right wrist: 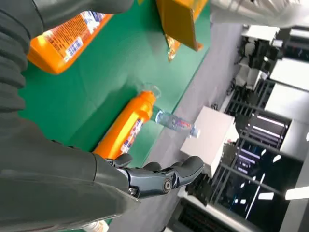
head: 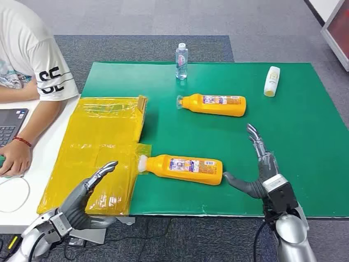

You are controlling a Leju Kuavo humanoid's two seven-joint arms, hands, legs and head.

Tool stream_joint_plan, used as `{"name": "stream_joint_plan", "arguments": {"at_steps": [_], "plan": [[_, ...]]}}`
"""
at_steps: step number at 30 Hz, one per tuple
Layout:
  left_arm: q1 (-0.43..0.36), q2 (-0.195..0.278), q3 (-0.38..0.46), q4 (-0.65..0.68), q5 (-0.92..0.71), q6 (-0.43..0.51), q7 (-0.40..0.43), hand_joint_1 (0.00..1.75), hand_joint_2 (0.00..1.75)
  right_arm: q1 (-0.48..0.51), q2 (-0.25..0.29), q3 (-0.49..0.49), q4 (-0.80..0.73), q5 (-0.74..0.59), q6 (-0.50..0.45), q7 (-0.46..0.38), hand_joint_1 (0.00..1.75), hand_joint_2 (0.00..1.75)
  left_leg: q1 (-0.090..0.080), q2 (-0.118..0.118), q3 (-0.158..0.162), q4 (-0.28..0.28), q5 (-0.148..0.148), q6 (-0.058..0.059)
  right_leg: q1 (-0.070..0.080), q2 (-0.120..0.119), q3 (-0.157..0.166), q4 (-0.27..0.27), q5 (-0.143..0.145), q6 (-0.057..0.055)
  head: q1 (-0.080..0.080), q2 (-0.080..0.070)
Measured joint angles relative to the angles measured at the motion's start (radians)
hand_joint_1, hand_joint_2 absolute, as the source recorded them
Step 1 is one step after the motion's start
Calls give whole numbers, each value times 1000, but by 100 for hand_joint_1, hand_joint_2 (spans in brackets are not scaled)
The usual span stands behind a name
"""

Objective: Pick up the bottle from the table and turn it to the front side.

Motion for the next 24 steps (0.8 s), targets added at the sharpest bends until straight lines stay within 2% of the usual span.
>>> {"name": "stream_joint_plan", "arguments": {"at_steps": [14, 24], "plan": [[-73, -30, -34, 84, 0, 3, -8, 0, 175, -32, -62, 156, 71, 30, 2, -14, 0, 175, 0, 0, 0, 0, 0, 0, 0, 0, 0, 0, 0, 0, 0, 0], [-120, -34, -76, 121, 5, -4, -8, 0, 175, -135, -116, 310, 133, 189, -55, 38, 0, 175, 0, 0, 0, 0, 1, 0, 0, 0, 0, 0, 1, 0, 0, 0]]}}
